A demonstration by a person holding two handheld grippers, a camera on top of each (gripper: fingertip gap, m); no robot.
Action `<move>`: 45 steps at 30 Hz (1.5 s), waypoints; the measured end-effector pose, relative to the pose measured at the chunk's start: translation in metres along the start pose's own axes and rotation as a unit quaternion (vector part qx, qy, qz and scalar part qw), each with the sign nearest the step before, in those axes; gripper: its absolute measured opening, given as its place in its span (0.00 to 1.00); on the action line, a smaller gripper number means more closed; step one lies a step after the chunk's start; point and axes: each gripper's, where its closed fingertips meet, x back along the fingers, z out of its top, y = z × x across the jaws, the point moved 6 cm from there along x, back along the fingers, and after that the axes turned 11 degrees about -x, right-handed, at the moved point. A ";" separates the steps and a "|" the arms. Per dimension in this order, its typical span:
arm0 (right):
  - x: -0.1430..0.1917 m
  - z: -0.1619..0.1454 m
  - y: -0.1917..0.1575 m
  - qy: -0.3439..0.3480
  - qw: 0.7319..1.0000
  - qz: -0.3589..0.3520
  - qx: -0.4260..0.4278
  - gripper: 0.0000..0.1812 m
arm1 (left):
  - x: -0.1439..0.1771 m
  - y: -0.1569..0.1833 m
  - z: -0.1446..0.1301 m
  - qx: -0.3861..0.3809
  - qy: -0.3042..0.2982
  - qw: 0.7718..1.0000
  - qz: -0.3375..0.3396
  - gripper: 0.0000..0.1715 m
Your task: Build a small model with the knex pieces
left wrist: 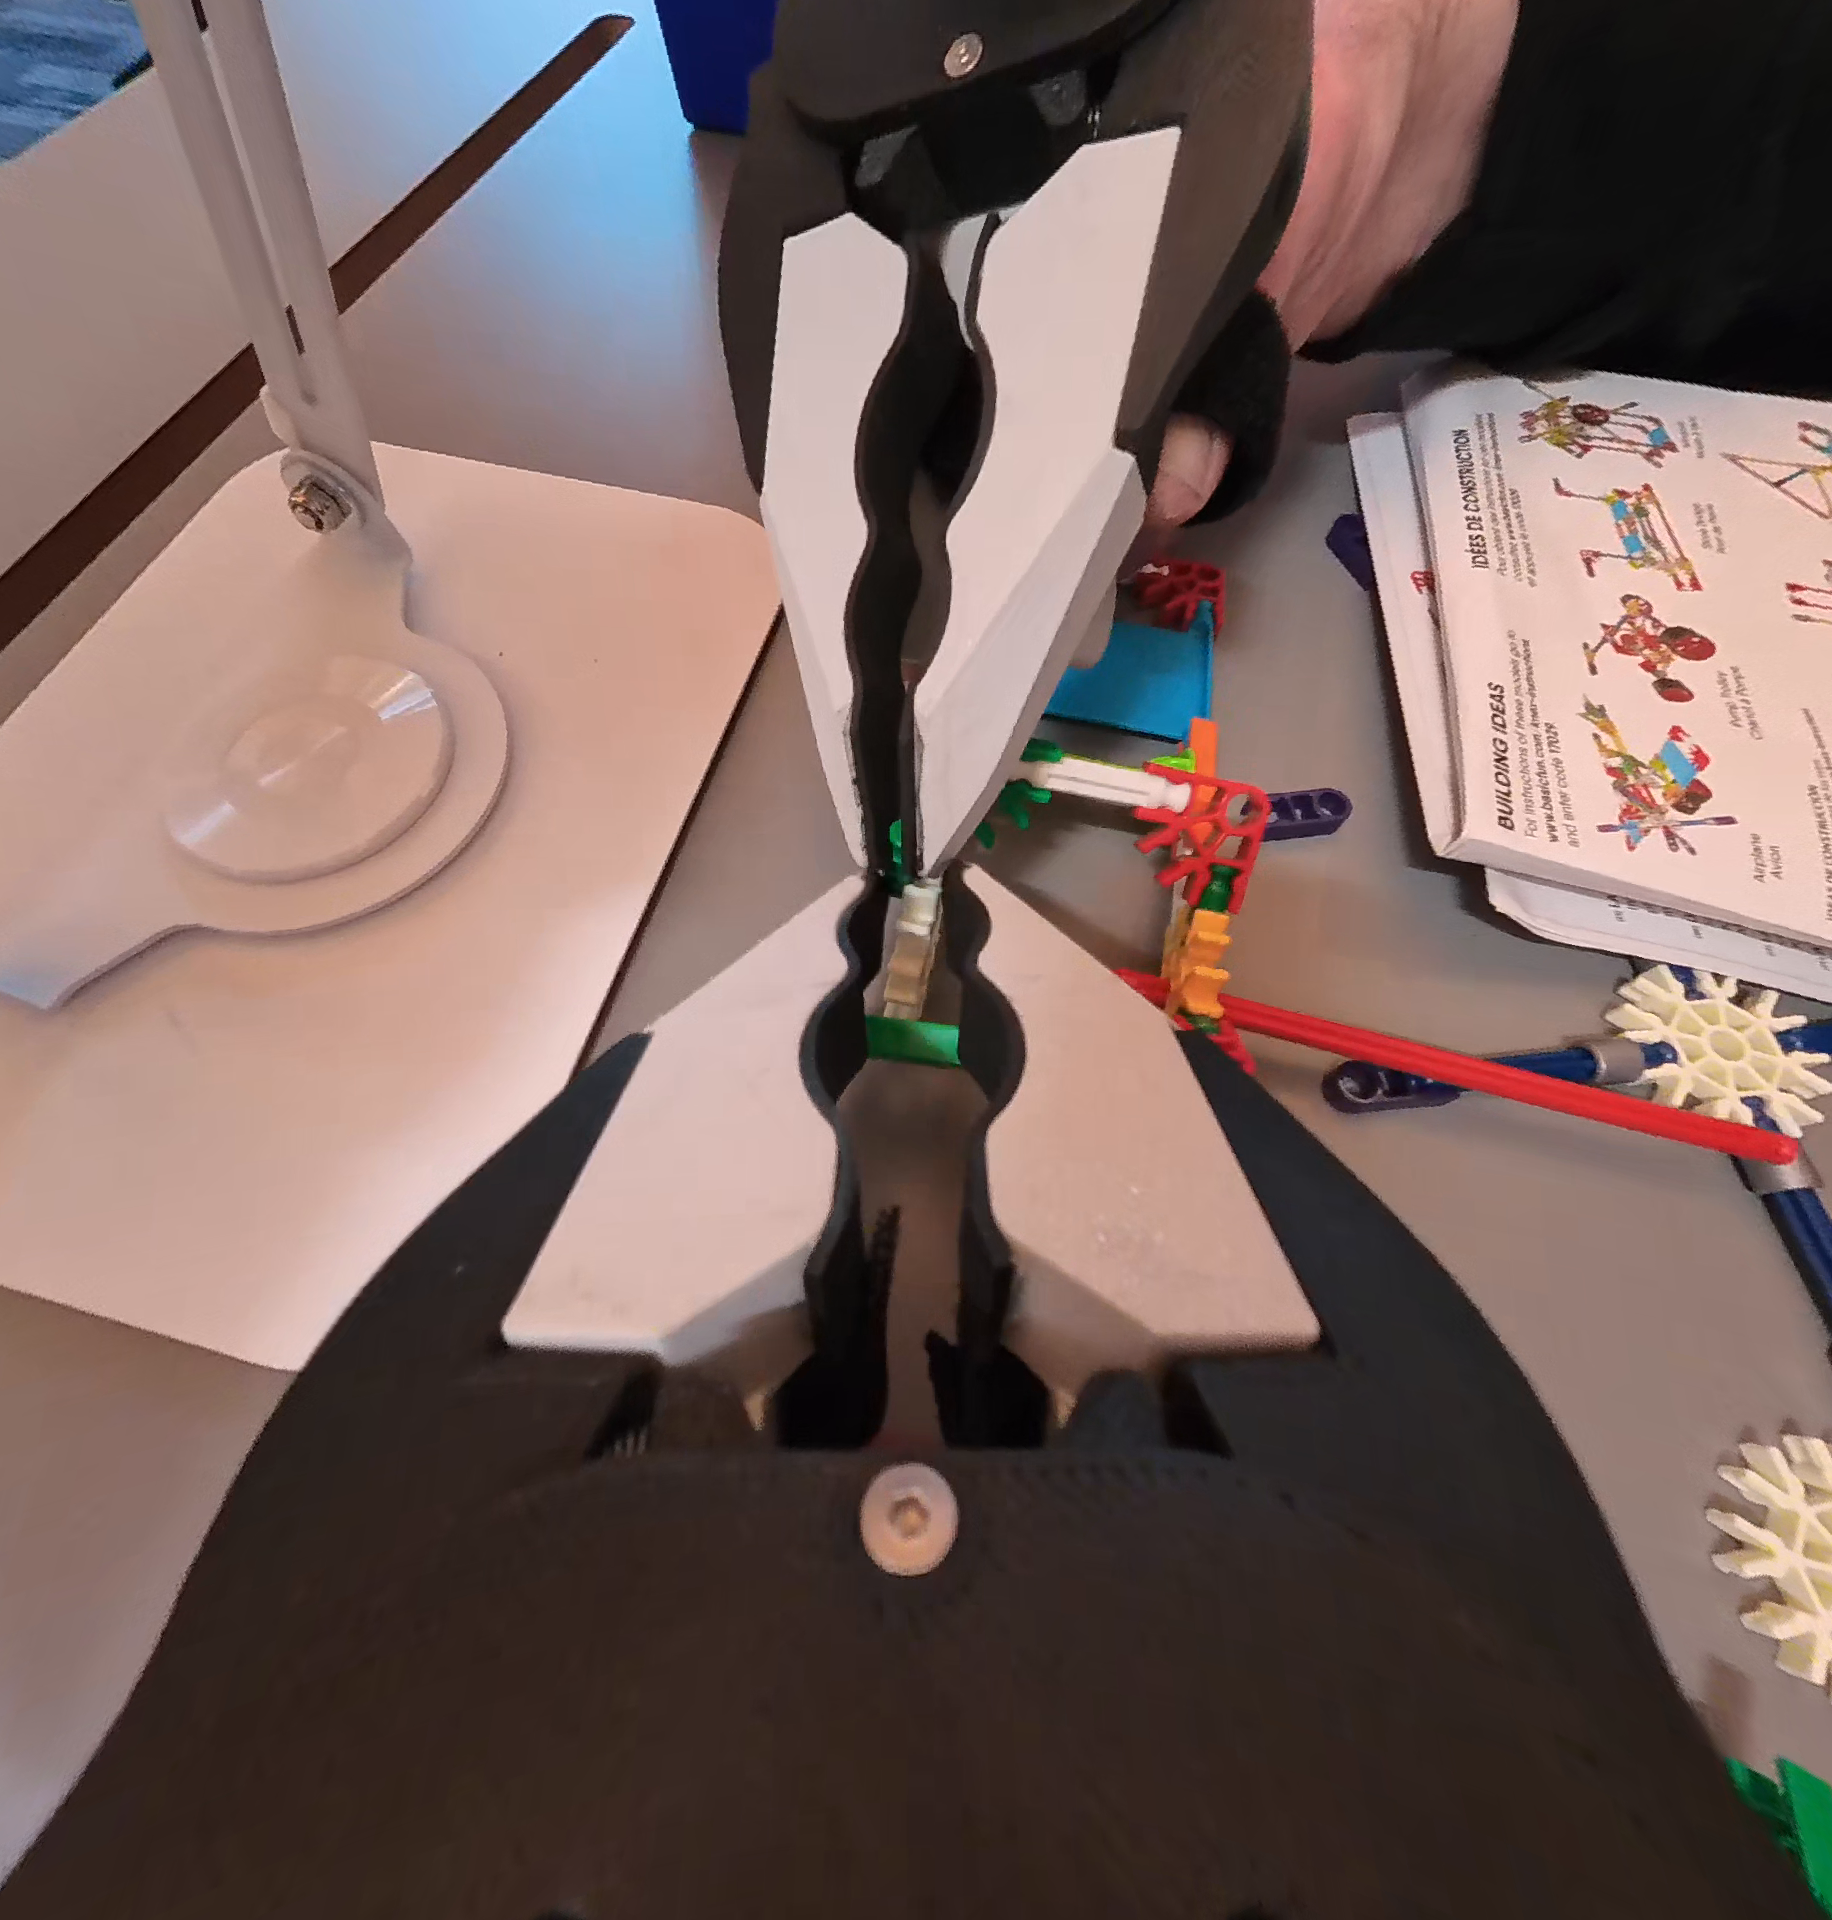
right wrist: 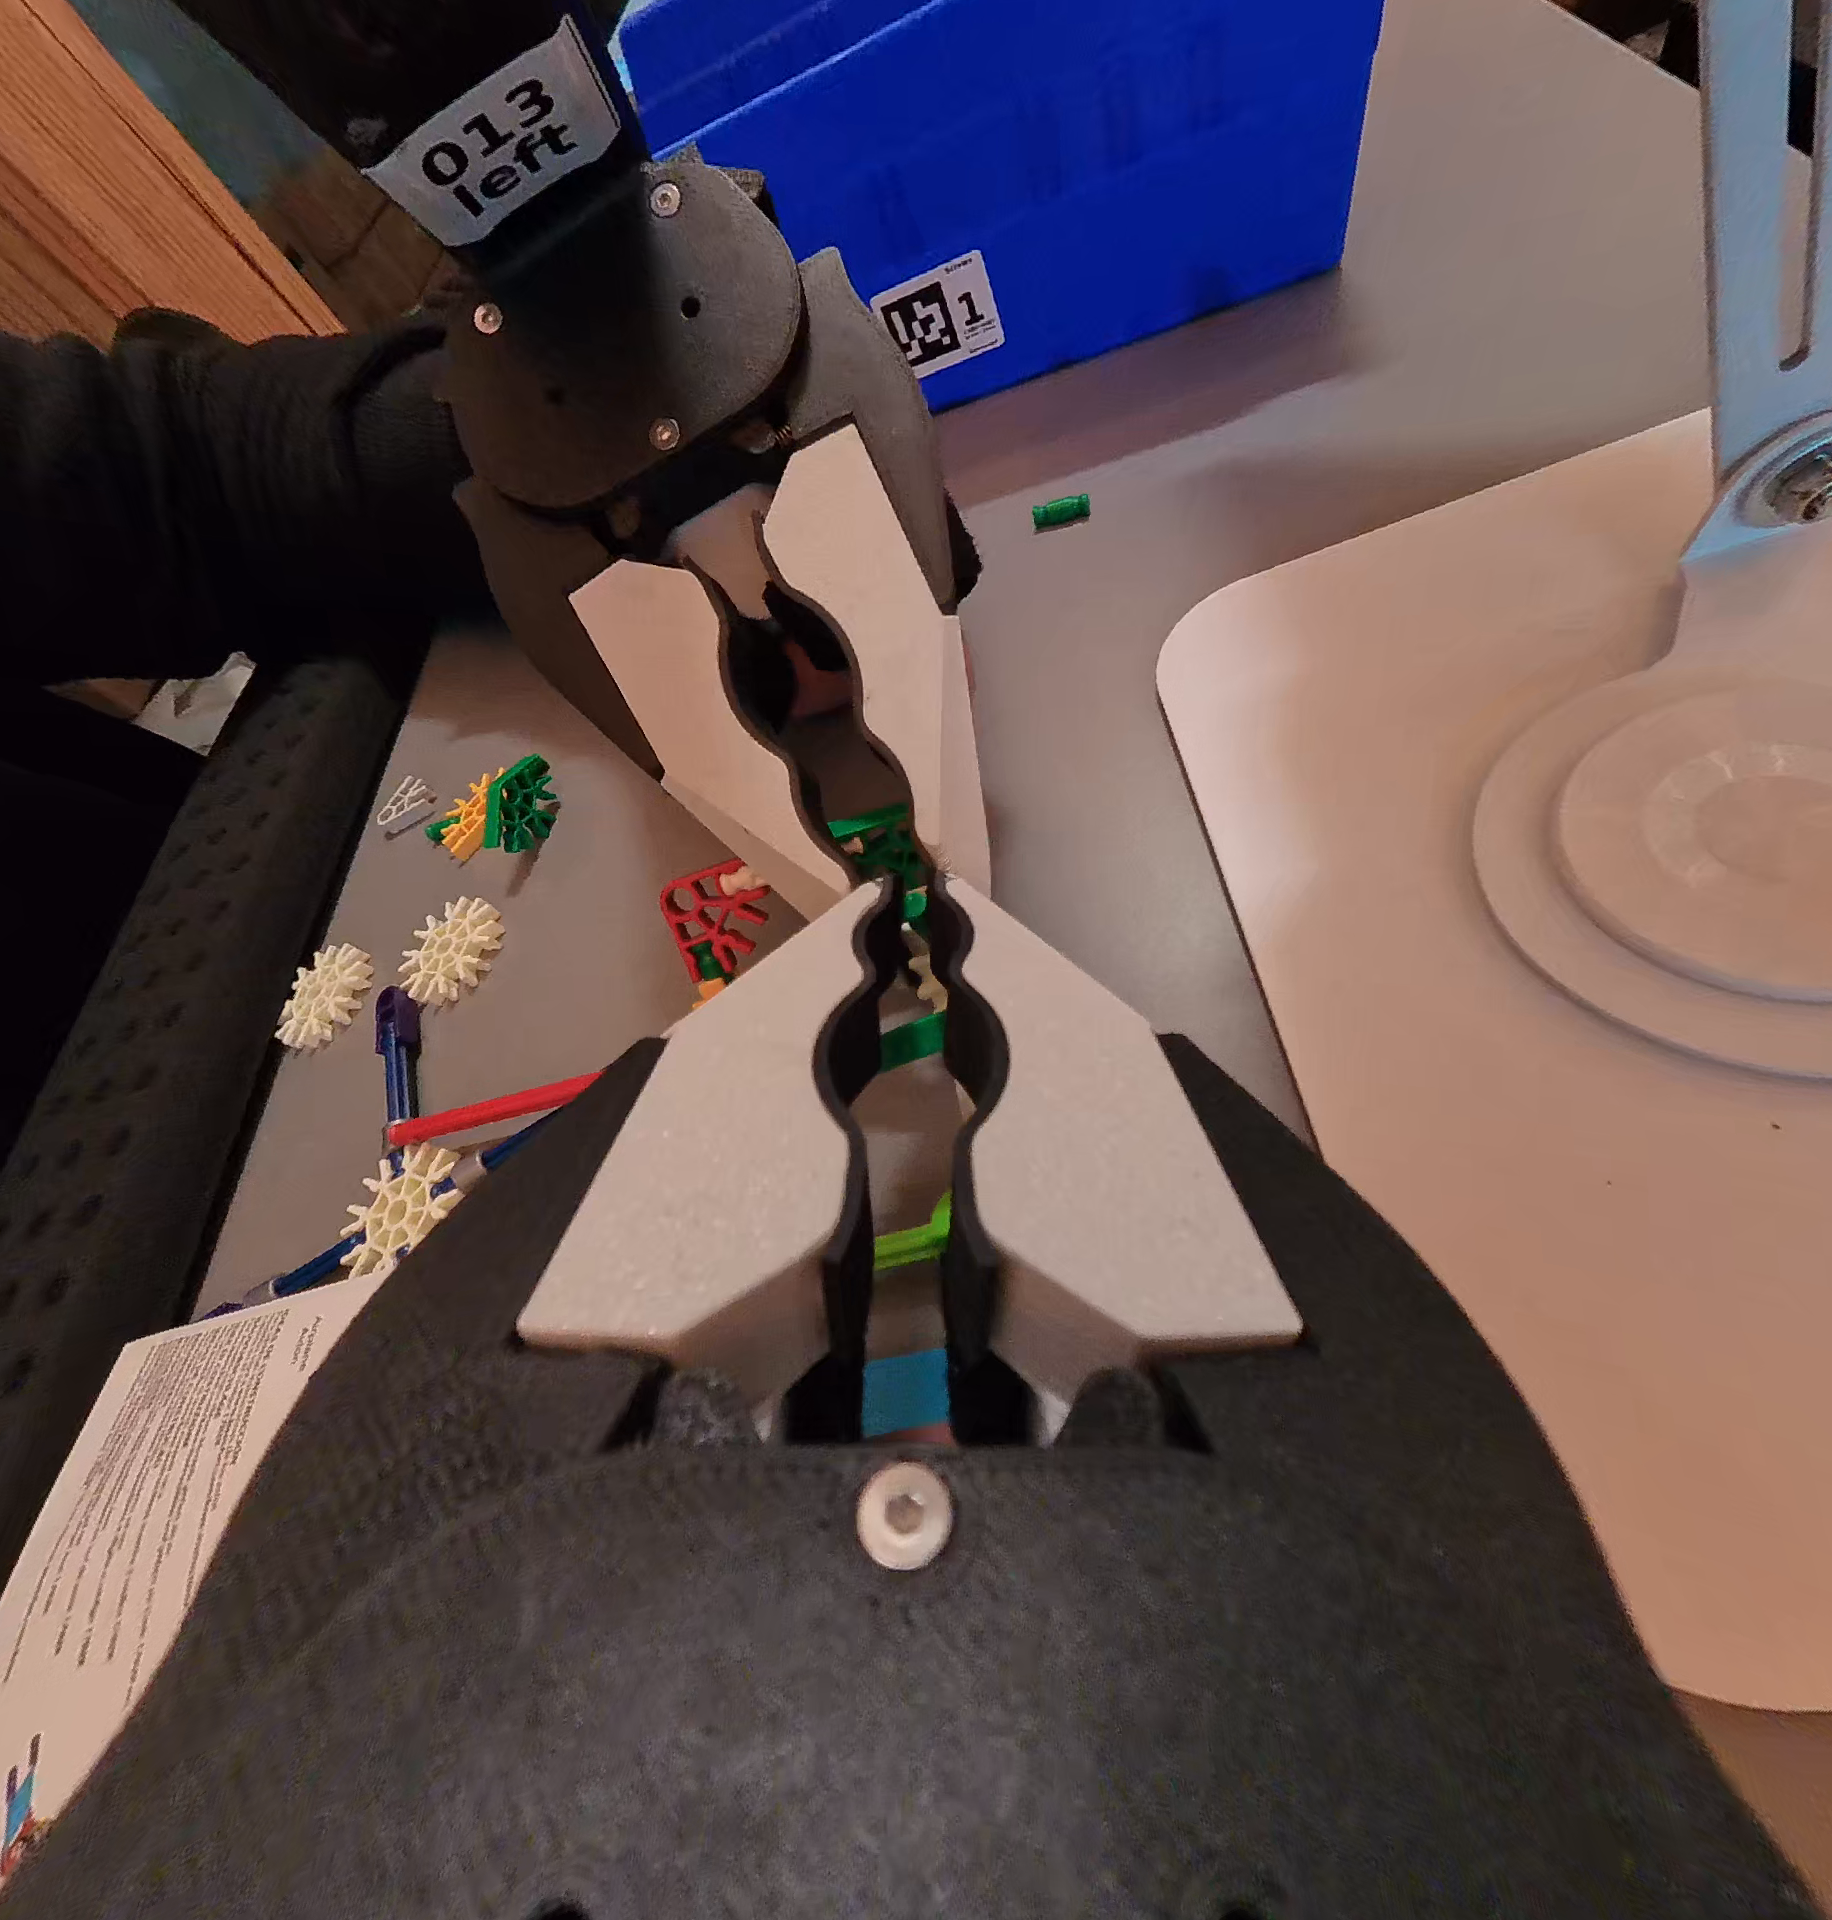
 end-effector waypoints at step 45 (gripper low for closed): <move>0.003 -0.014 -0.013 -0.091 0.980 -0.012 0.177 0.04 | -0.002 0.016 0.002 -0.114 -0.007 0.993 0.007 0.03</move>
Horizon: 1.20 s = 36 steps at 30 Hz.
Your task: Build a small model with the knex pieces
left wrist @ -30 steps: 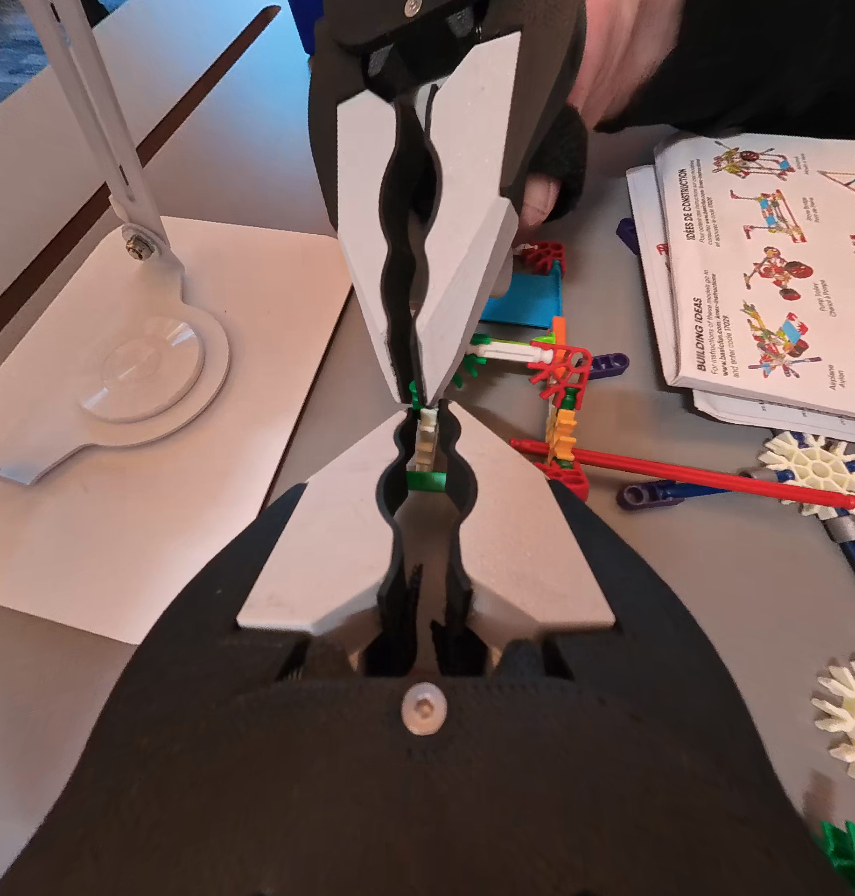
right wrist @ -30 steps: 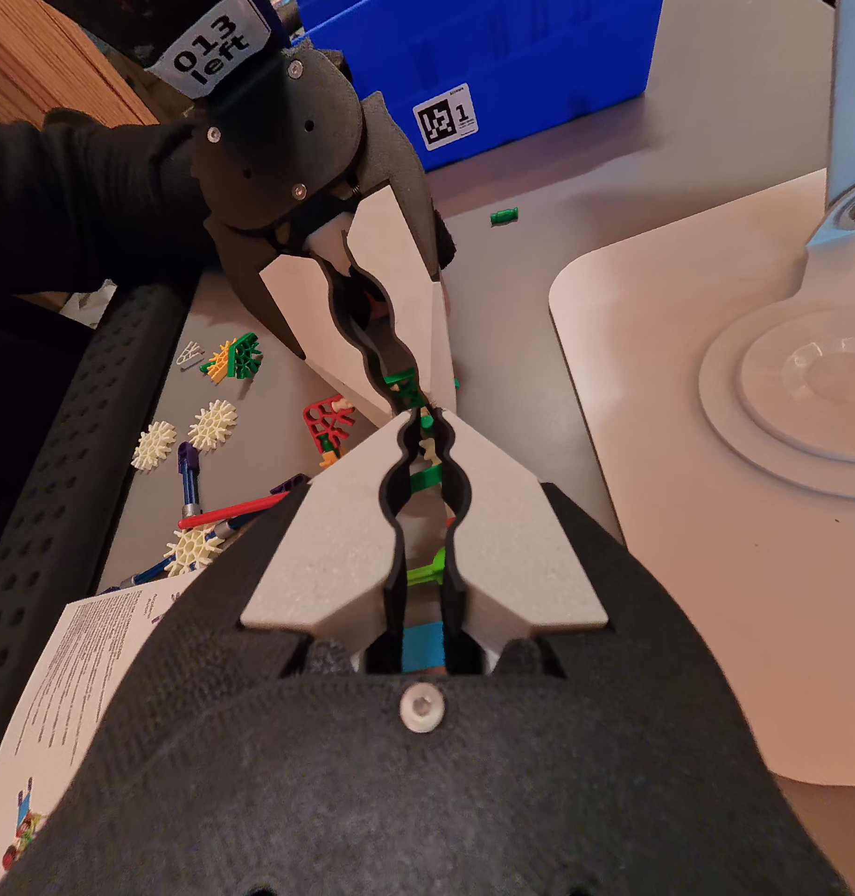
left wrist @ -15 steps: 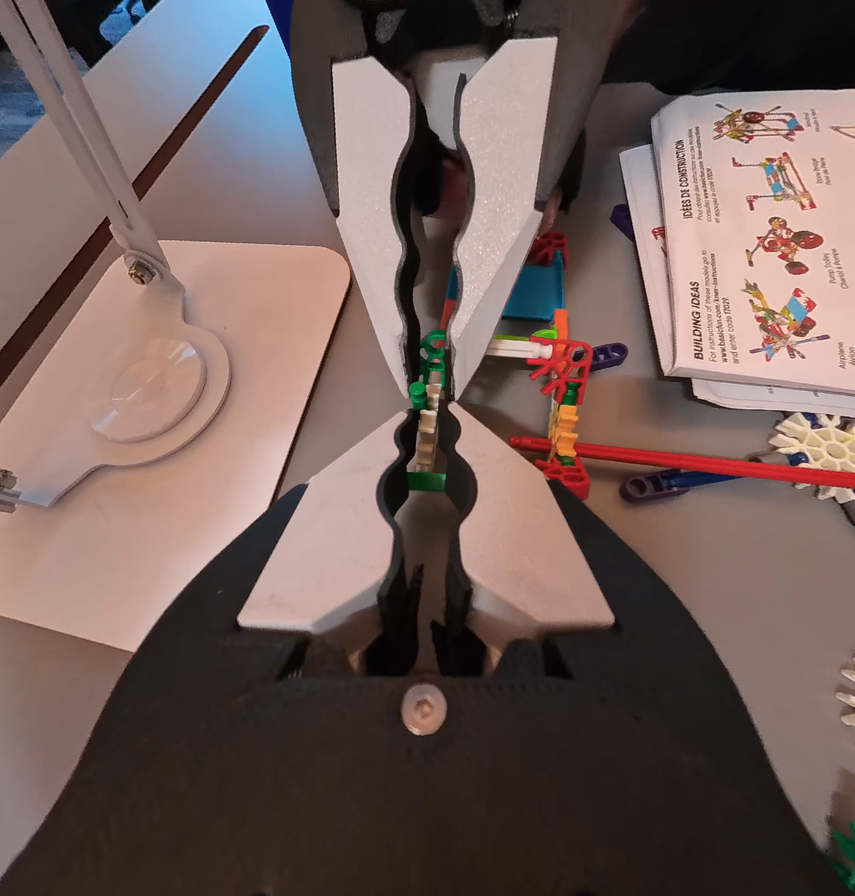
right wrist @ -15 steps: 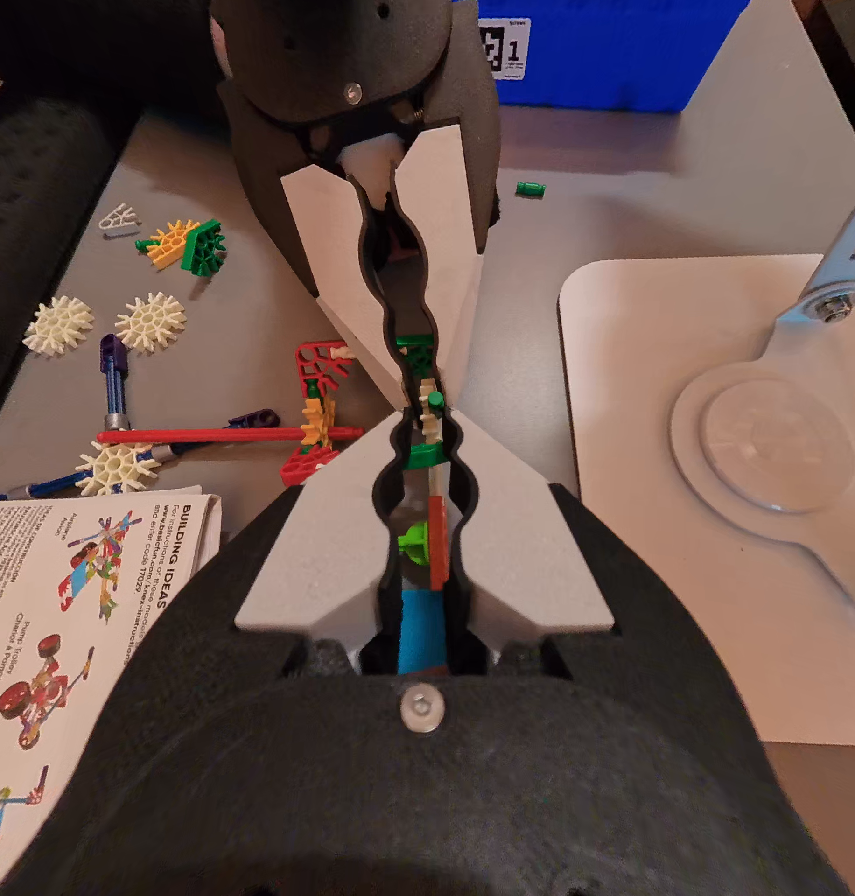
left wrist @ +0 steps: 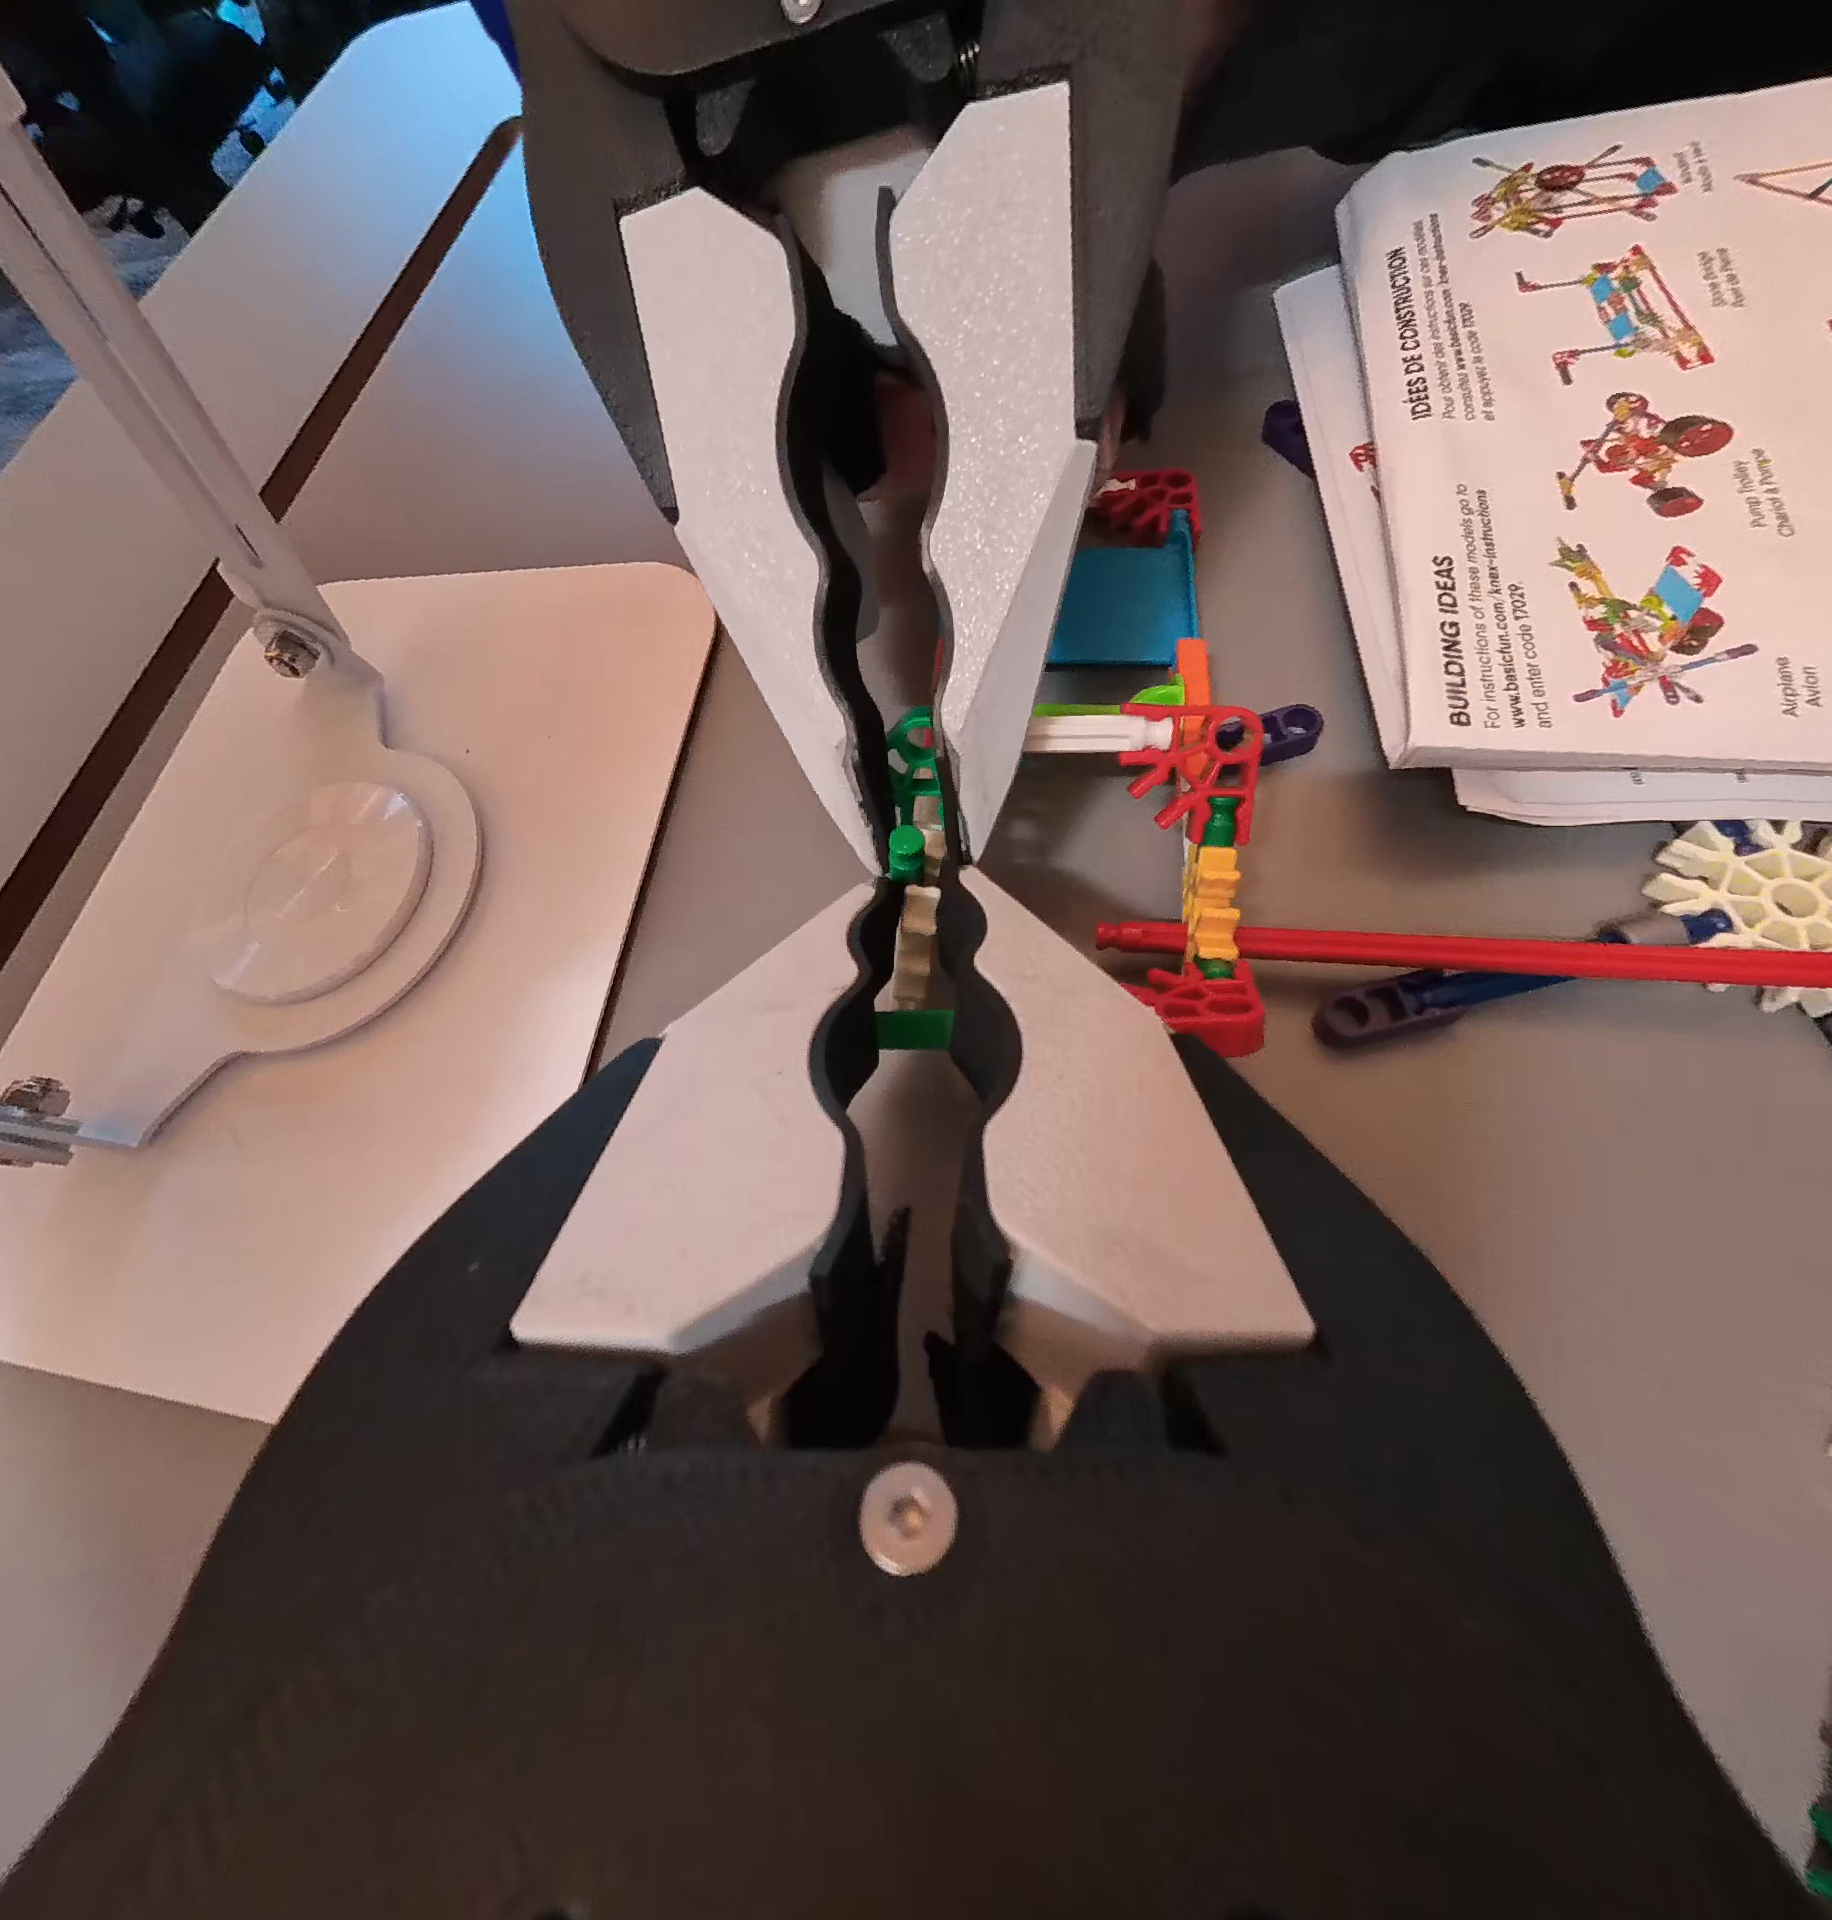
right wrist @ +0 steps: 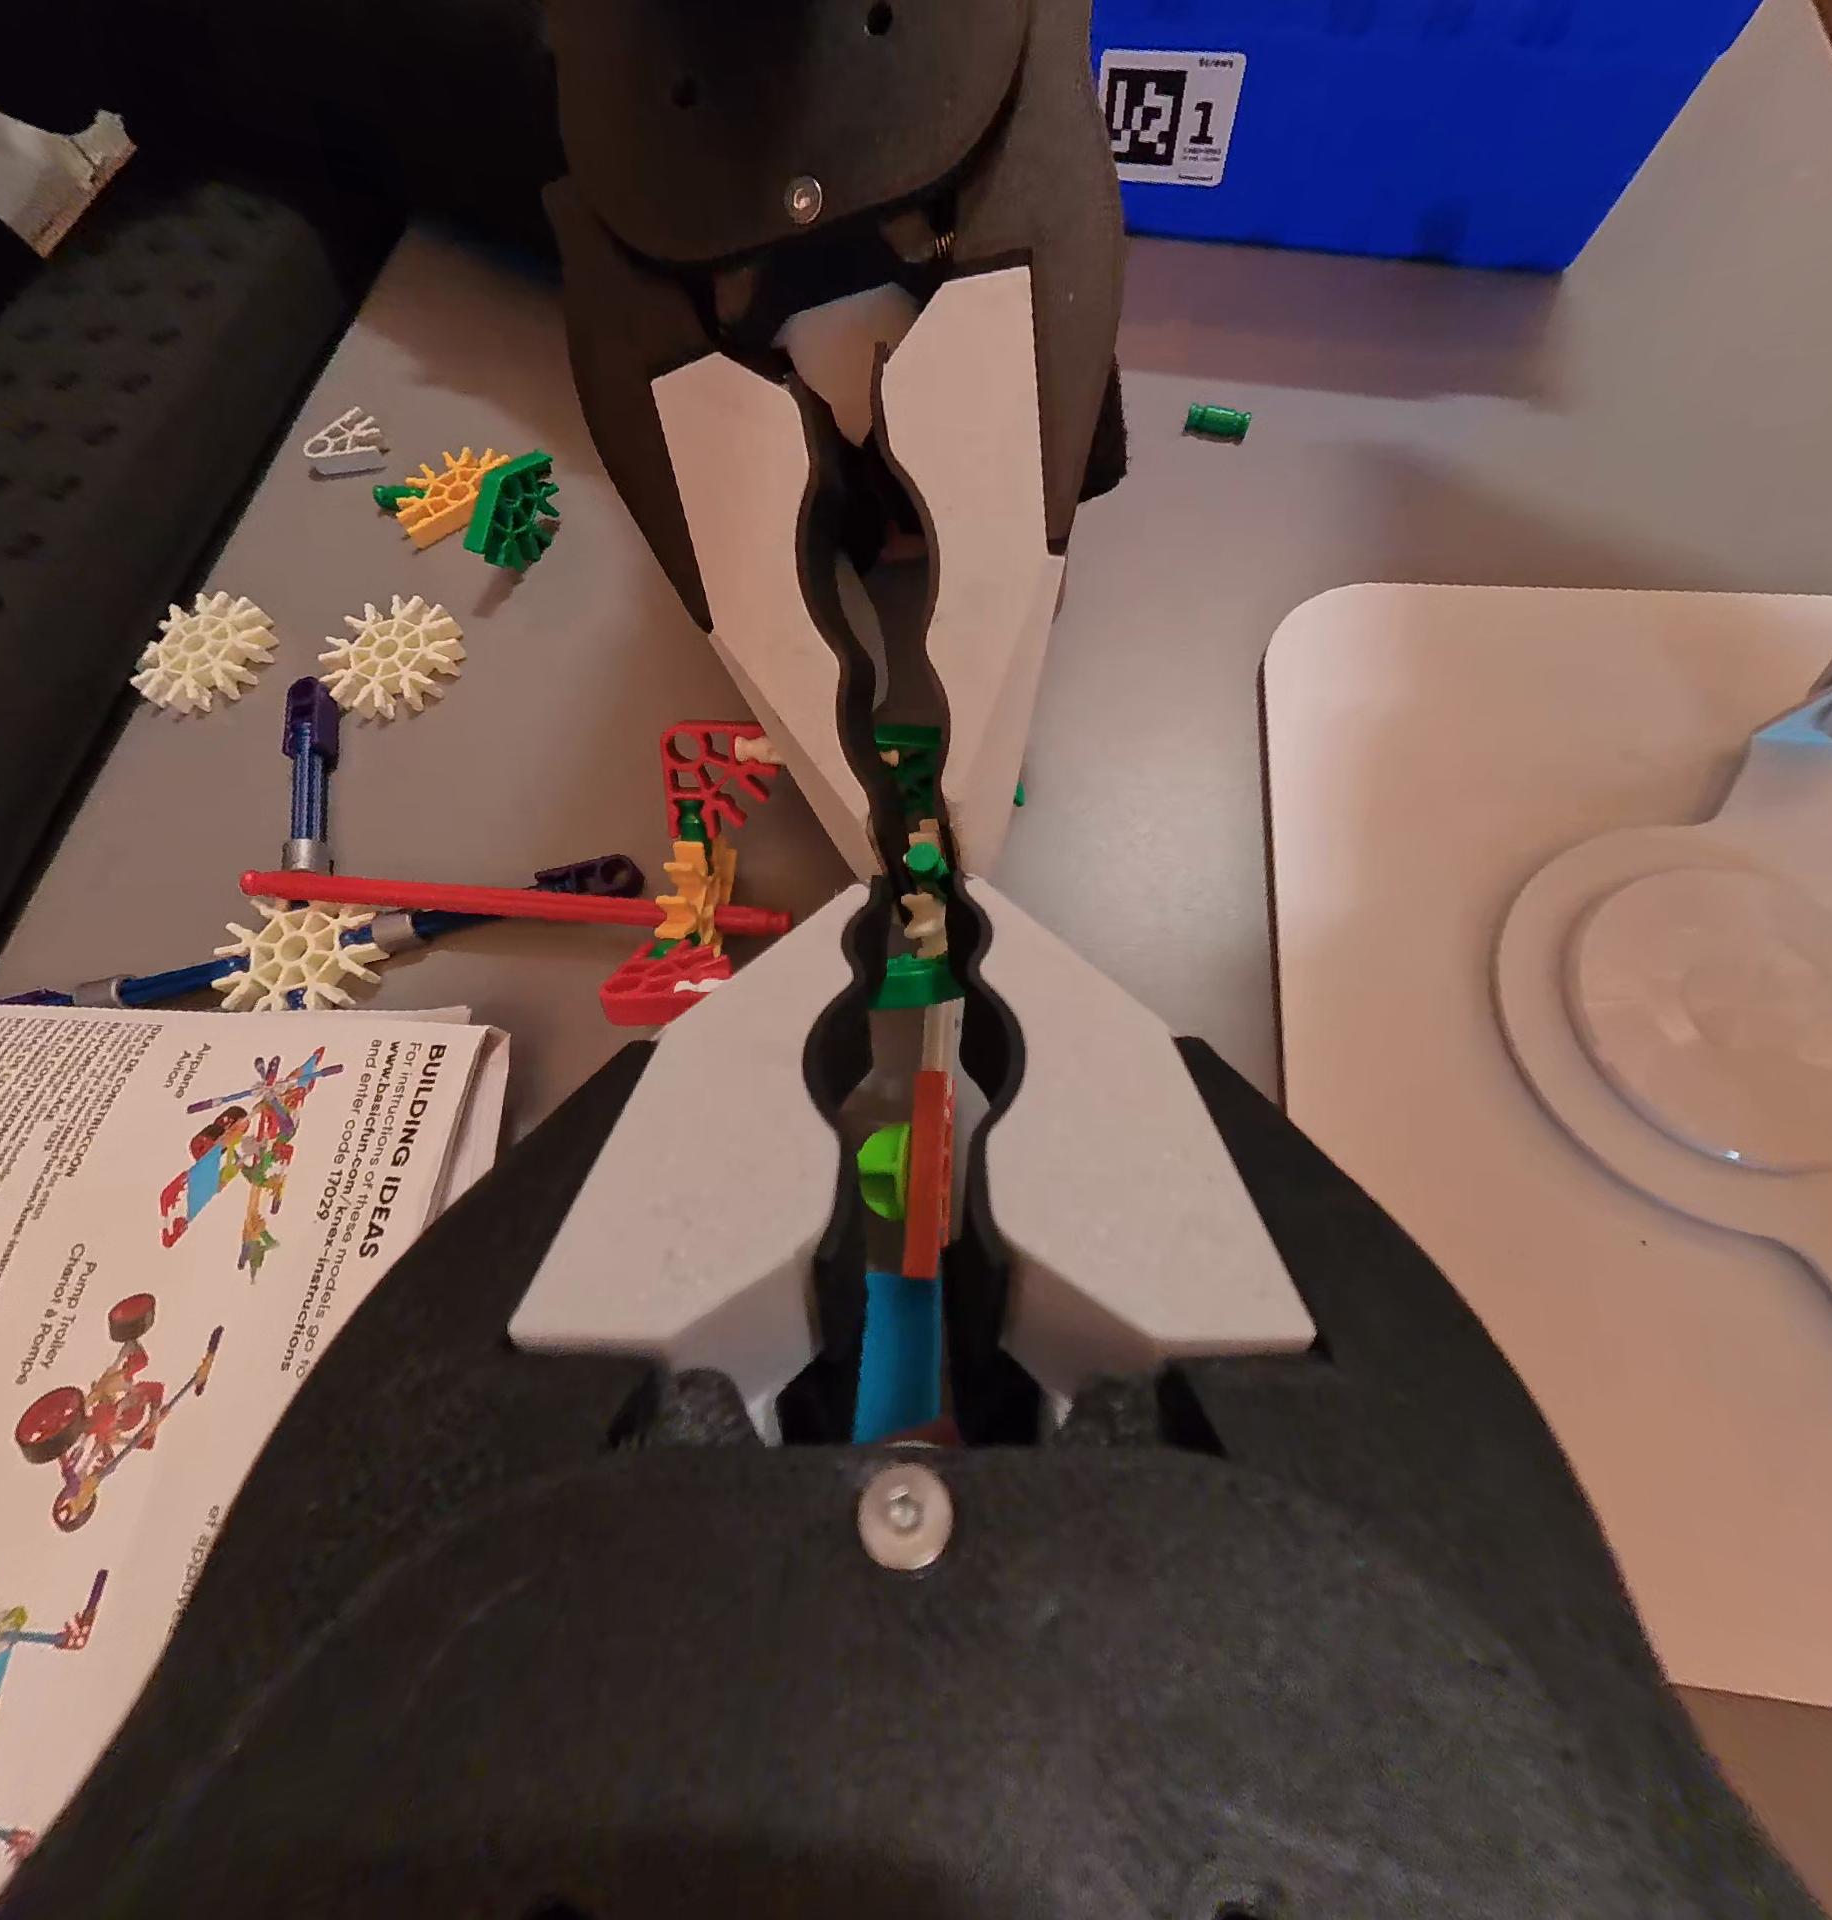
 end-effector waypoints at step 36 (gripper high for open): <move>-0.007 0.006 -0.010 -0.118 0.974 -0.154 0.118 0.08 | 0.000 -0.004 -0.003 0.034 -0.004 0.999 -0.007 0.03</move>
